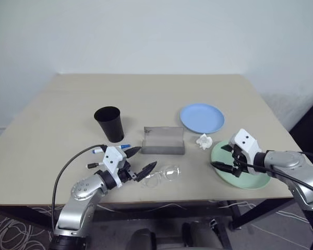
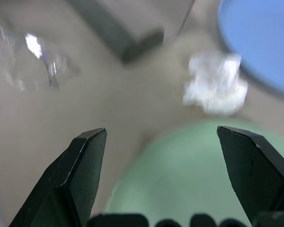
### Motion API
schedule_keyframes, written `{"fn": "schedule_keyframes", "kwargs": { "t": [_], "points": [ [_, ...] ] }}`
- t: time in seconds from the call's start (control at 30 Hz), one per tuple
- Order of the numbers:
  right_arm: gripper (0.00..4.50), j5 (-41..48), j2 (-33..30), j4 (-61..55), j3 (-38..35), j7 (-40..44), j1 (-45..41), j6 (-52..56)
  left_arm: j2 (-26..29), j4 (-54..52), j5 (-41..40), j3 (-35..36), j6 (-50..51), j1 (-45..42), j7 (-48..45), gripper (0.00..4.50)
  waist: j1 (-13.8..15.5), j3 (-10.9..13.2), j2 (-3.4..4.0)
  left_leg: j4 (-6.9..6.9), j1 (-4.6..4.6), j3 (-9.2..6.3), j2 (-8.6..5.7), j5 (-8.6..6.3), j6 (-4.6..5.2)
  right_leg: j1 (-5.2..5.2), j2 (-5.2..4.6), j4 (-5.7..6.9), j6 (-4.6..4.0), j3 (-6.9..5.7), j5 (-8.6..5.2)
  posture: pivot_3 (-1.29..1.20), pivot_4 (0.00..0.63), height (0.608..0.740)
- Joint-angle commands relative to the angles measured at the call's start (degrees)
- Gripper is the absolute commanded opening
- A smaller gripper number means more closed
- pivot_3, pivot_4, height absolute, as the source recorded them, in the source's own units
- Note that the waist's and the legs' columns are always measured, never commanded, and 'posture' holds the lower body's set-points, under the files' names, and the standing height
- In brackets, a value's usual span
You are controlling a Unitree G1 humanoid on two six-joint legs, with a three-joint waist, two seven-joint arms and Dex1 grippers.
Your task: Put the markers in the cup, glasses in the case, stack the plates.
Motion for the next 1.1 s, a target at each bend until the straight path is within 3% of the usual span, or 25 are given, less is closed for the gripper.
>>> {"fn": "schedule_keyframes", "kwargs": {
  "t": [0.03, 0.23, 0.73, 0.83, 1.1],
  "points": [
    [4.07, 0.7, -3.8, -5.2, -0.4, 1.2, -0.1, 2.8, 0.0, -2.1, 0.0, -0.6, -0.3, -1.0, -0.4, 4.47, 0.0, 0.0, 0.0, 0.0, -0.04, -0.04, 0.0, 0.0, 0.0, -0.01, 0.0, -0.05, 0.0, -0.05, 0.0, 0.0, 0.0, 0.74],
    [4.07, -1.2, -11.2, -6.3, 3.6, 5.2, 2.8, 0.4, 0.1, -0.7, 0.1, -1.2, -0.5, -2.5, -1.0, 4.47, 0.0, 0.0, -0.01, -0.02, -0.12, -0.16, 0.03, -0.01, 0.0, 0.06, -0.01, -0.38, 0.0, -0.27, 0.0, 0.0, 0.0, 0.74],
    [4.07, -5.8, -13.7, -2.5, 8.2, 7.9, 4.3, -5.0, 0.1, -0.6, 0.7, -2.1, -0.1, -4.2, -1.0, 4.47, 0.0, 0.0, -0.03, -0.07, -0.3, -0.11, 0.06, -0.01, 0.02, 0.02, -0.05, -0.67, 0.01, -0.38, 0.01, 0.0, 0.0, 0.74],
    [3.52, -6.9, -13.7, -2.5, 8.8, 8.1, 4.4, -5.0, 0.0, -0.8, 0.8, -2.2, 0.0, -4.2, -0.7, 4.5, 0.0, 0.0, -0.03, -0.06, -0.29, -0.09, 0.06, -0.01, 0.02, 0.03, -0.05, -0.67, 0.01, -0.38, 0.01, 0.0, 0.0, 0.74],
    [0.76, -9.8, -14.4, -2.2, 9.5, 8.1, 4.9, -6.8, 0.1, -0.8, 1.0, -2.2, 0.3, -4.5, -0.6, 4.5, 0.0, 0.0, -0.05, -0.04, -0.28, -0.09, 0.06, -0.01, 0.02, 0.04, -0.05, -0.67, 0.02, -0.37, 0.01, 0.0, 0.0, 0.74]
  ]
}}
